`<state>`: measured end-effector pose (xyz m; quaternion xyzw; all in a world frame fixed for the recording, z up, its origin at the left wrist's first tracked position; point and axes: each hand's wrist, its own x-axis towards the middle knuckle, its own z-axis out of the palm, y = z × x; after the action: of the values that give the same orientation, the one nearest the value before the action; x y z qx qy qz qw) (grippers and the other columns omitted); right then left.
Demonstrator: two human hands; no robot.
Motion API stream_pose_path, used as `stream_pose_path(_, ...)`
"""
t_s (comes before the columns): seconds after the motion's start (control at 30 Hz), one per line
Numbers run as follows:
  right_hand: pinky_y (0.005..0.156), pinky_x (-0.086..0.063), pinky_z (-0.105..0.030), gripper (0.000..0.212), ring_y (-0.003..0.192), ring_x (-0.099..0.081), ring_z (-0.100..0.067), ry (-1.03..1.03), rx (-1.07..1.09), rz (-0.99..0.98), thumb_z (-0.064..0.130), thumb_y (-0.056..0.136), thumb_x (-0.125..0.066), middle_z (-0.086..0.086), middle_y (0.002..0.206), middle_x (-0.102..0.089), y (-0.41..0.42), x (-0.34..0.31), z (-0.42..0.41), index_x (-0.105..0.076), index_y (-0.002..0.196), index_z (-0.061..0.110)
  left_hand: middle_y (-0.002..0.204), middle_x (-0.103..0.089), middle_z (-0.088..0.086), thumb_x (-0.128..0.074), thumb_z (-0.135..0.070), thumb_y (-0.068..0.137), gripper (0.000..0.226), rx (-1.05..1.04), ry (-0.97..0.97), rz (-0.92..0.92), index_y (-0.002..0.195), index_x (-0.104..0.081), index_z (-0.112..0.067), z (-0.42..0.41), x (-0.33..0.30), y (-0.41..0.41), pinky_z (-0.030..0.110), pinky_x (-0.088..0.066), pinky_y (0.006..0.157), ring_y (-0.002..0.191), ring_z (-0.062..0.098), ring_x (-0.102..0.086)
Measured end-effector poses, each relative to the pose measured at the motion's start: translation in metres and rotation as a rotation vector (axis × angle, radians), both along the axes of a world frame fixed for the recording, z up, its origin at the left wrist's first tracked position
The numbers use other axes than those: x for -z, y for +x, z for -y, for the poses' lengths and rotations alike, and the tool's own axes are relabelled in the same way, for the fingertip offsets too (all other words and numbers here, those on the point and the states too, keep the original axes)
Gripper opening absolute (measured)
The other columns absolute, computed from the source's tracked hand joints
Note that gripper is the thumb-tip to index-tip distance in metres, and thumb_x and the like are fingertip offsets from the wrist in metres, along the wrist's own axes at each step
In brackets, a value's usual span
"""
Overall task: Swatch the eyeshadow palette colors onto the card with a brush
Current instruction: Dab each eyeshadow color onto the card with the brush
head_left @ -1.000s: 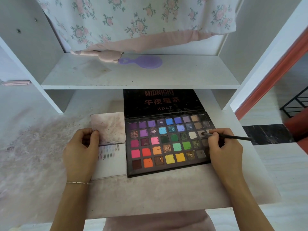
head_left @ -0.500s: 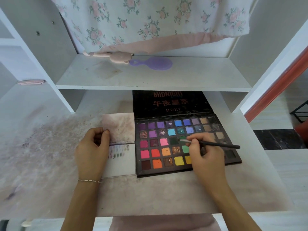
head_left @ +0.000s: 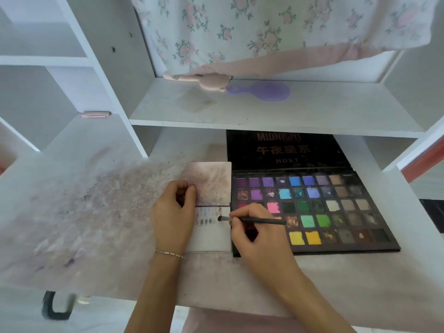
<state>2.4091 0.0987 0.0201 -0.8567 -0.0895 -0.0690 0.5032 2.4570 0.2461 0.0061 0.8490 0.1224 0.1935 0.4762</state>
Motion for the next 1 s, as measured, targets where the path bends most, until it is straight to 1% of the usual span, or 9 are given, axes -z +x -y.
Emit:
stream_pose_path(0.1,0.063,-0.043,-0.015,0.01,0.076,-0.05,-0.005,0.007,0.003,-0.015,0.016,0.085,-0.057,0.007,0.075,-0.056,0.0016,0.0009,0.0012,-0.056,0.081,0.025,0.07,-0.057,-0.011,-0.059,-0.015,0.085,0.001,0.001,0.005,0.009,0.085,-0.06,-0.016,0.0,-0.0005,0.0,0.028,-0.045,0.068,0.067,0.011,-0.056)
stream_pose_path(0.2,0.065,-0.043,-0.015,0.013,0.079,-0.05,-0.005,-0.014,-0.009,-0.02,0.017,0.085,-0.056,0.008,0.078,-0.056,0.0024,0.0006,0.0009,-0.054,0.081,0.029,0.07,-0.058,-0.01,-0.059,-0.015,0.085,0.002,0.003,0.004,0.013,0.084,-0.059,-0.017,0.0003,-0.0004,0.0003,0.03,-0.046,0.069,0.068,0.014,-0.057)
stream_pose_path(0.33,0.067,-0.043,-0.017,0.01,0.081,-0.049,-0.004,-0.045,-0.016,-0.027,0.017,0.085,-0.056,0.008,0.081,-0.055,0.0031,0.0019,-0.0003,-0.056,0.083,0.026,0.069,-0.058,-0.009,-0.059,-0.016,0.085,0.005,0.008,-0.002,0.01,0.082,-0.058,-0.019,0.0007,-0.0009,0.0002,0.029,-0.047,0.068,0.067,0.012,-0.056)
stream_pose_path(0.47,0.068,-0.043,-0.018,0.008,0.081,-0.049,-0.004,-0.059,-0.021,-0.043,0.018,0.084,-0.056,0.01,0.081,-0.054,0.0026,0.0024,0.0005,-0.055,0.082,0.026,0.067,-0.056,-0.014,-0.059,-0.016,0.085,0.008,-0.002,0.0,0.009,0.08,-0.056,-0.022,0.0013,-0.0004,0.0007,0.027,-0.045,0.067,0.065,0.007,-0.055)
stream_pose_path(0.6,0.069,-0.041,-0.012,0.015,0.084,-0.048,-0.002,-0.073,-0.018,-0.045,0.016,0.085,-0.055,0.014,0.082,-0.052,0.0042,0.0022,0.0002,-0.051,0.082,0.031,0.067,-0.055,-0.016,-0.059,-0.017,0.085,0.009,-0.005,0.005,0.008,0.08,-0.056,-0.023,0.0009,0.0006,0.0008,0.027,-0.043,0.066,0.064,0.003,-0.054)
stream_pose_path(0.67,0.067,-0.04,-0.01,0.016,0.085,-0.048,-0.002,-0.078,-0.017,-0.037,0.015,0.085,-0.055,0.014,0.081,-0.052,0.0046,0.0017,-0.0001,-0.051,0.081,0.03,0.067,-0.056,-0.015,-0.059,-0.017,0.086,0.007,-0.002,0.002,0.007,0.081,-0.056,-0.022,0.0005,0.0008,0.0007,0.028,-0.044,0.067,0.064,0.005,-0.054)
stream_pose_path(0.8,0.069,-0.042,-0.015,0.014,0.085,-0.048,-0.002,-0.079,-0.038,-0.045,0.015,0.084,-0.056,0.013,0.082,-0.052,0.0038,0.0013,0.0009,-0.053,0.082,0.028,0.067,-0.056,-0.015,-0.059,-0.018,0.086,0.007,-0.001,0.009,0.004,0.081,-0.056,-0.022,0.0004,0.0009,0.0006,0.028,-0.045,0.067,0.065,0.005,-0.054)
stream_pose_path(0.93,0.07,-0.041,-0.009,0.013,0.088,-0.047,0.0,-0.08,-0.025,-0.028,0.012,0.085,-0.055,0.017,0.08,-0.05,0.0046,0.0008,0.0,-0.054,0.084,0.024,0.067,-0.056,-0.014,-0.058,-0.018,0.086,0.004,0.001,0.016,0.007,0.082,-0.058,-0.02,0.0002,0.0011,0.0006,0.028,-0.044,0.067,0.064,0.008,-0.054)
stream_pose_path(1.0,0.07,-0.042,-0.011,0.011,0.087,-0.047,-0.001,-0.077,-0.036,-0.032,0.011,0.085,-0.055,0.016,0.081,-0.051,0.0044,0.0005,0.0003,-0.055,0.084,0.023,0.067,-0.056,-0.013,-0.058,-0.018,0.086,0.004,-0.001,0.018,0.005,0.082,-0.058,-0.02,0.0002,0.001,0.0004,0.027,-0.044,0.066,0.065,0.009,-0.055)
